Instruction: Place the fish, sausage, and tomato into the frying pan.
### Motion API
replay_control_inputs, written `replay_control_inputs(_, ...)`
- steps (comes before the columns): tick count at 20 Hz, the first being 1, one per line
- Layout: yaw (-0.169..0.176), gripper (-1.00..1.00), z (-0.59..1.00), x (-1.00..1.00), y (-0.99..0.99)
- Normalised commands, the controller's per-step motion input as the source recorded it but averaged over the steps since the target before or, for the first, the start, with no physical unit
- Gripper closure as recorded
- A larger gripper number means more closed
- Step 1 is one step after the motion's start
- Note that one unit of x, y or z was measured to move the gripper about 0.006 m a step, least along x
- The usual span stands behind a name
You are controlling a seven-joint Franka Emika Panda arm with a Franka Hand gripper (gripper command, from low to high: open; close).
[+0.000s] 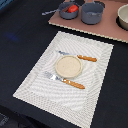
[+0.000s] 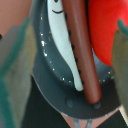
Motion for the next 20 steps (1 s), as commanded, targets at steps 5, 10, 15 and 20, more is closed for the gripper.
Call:
replay_control_inputs(5,-0.142,-1.00,0.95,0.01,-0.30)
replay_control_inputs(10,-0.160,-1.00,0.72,0.00,-0.29)
replay_control_inputs(15,-0.065,-1.00,0.24,0.01,-0.19)
replay_control_inputs(20,0.000,-1.00,0.00,0.00,0.00)
